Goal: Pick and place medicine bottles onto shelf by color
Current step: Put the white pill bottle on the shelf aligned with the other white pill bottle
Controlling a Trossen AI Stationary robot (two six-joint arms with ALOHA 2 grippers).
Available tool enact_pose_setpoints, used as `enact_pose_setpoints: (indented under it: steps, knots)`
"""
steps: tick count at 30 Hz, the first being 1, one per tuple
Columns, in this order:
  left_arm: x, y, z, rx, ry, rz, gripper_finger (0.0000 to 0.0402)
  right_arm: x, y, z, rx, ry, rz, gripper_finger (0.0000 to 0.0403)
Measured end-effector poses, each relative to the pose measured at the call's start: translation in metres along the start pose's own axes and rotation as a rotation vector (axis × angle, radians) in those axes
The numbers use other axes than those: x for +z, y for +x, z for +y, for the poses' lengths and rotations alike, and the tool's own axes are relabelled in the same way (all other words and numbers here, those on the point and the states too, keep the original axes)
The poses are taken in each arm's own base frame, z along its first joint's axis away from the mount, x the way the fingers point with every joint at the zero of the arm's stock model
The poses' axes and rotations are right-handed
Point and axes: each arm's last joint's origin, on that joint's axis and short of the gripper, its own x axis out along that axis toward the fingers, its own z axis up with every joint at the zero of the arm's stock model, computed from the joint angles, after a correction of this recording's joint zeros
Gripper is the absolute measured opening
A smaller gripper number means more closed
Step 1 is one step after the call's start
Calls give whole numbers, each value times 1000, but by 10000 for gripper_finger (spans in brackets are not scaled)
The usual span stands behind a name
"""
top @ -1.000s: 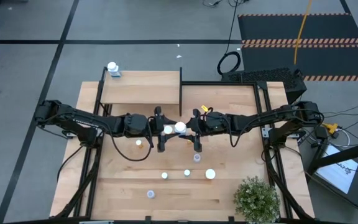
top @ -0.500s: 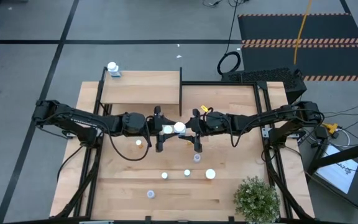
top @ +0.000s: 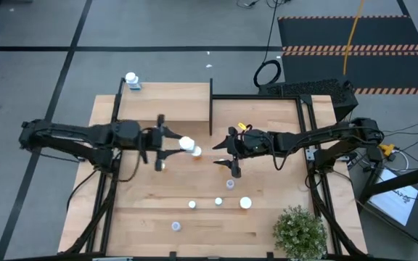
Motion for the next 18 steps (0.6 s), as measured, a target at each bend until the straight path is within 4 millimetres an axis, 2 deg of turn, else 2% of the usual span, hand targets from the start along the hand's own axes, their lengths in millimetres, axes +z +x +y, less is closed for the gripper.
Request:
enact_pose_setpoints:
  steps: [6,11,15,18]
  knots:
    - [-2,-50,18,79,43,33,168,-3,-2,0,2,-26,36,243]
    - [-10,-88,31,190,72,72,180,-3,-1,0,2,-32,40,243]
    - [-14,-112,39,299,81,78,180,-3,-1,0,2,-56,34,243]
    - [-15,-122,43,343,98,74,174,-3,-1,0,2,-72,33,243]
